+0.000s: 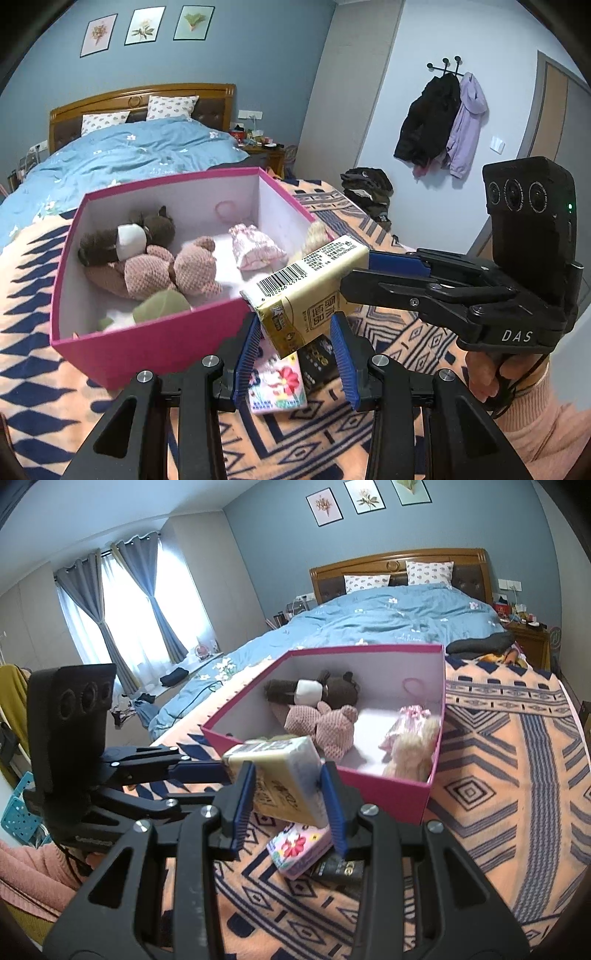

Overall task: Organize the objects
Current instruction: 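Lift the gold tissue pack and carry it over the pink box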

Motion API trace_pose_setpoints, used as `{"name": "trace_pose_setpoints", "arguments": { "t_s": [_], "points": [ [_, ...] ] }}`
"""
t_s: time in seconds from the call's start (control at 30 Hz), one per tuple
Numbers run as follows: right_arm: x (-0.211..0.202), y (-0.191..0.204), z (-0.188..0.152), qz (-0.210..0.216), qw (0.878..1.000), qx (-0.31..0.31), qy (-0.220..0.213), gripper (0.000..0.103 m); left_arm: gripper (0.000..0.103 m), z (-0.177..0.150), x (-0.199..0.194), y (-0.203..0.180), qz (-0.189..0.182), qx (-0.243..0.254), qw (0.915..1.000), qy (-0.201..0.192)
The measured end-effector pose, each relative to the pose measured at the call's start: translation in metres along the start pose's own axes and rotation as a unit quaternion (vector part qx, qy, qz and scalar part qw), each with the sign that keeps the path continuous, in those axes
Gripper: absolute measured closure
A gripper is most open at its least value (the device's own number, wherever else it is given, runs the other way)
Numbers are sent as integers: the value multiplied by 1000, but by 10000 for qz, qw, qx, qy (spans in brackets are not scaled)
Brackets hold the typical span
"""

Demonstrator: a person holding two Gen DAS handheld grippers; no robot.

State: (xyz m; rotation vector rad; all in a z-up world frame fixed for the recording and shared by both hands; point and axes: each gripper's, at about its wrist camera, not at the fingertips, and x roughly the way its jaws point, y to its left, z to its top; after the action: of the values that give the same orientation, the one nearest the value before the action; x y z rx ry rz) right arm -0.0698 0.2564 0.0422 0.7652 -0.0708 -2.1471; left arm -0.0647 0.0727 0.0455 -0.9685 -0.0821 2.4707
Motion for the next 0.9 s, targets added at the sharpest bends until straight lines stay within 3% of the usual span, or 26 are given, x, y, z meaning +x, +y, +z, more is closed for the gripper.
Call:
{"name": "trace_pose_setpoints", "arguments": {
  "t_s": [0.9],
  "points": [
    [25, -41, 41, -89, 9998, 184, -43, 63, 64, 50, 40, 20, 168, -101, 9998, 83]
  ]
}}
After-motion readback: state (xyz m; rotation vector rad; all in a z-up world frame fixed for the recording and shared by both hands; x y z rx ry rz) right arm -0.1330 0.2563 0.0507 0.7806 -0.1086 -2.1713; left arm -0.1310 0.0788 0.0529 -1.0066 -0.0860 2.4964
